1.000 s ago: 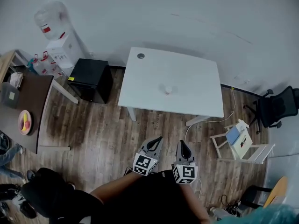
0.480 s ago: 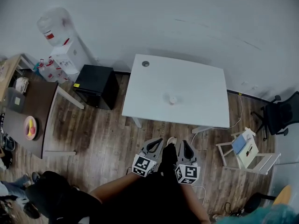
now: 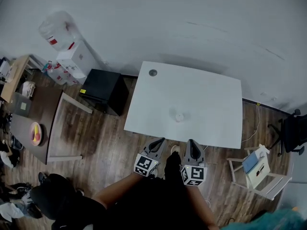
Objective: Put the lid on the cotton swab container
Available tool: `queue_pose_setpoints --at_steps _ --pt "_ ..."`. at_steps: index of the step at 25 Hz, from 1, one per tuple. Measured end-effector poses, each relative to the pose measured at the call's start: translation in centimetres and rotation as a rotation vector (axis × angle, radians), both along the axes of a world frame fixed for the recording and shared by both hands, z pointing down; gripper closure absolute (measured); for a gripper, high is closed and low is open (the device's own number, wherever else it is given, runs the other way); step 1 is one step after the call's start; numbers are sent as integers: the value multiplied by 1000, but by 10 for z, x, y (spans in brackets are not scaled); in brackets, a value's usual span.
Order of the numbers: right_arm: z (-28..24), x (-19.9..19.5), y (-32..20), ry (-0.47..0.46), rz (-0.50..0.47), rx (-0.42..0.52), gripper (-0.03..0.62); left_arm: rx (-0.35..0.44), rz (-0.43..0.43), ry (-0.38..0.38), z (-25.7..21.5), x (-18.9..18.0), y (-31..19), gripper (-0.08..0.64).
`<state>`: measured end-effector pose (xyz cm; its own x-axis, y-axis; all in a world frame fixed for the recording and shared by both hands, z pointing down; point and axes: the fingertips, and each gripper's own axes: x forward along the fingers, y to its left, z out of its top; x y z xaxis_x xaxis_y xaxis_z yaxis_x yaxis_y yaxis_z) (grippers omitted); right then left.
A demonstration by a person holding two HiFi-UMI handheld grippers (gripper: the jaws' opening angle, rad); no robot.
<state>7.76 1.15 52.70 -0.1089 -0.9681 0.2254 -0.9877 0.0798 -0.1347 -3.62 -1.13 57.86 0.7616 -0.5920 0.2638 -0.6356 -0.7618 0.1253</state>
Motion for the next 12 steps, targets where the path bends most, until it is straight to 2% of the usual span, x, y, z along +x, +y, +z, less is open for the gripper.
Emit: queue_pose_setpoints --at_steps 4,8,12 --pt "15 16 -33 2 -44 -33 560 -59 20 -75 41 20 -21 546" --pt "27 40 -68 -2 -71 -51 560 -76 27 -106 70 42 -50 546" --pt "41 56 -96 -7 -86 -83 560 -109 23 -135 95 48 -72 546"
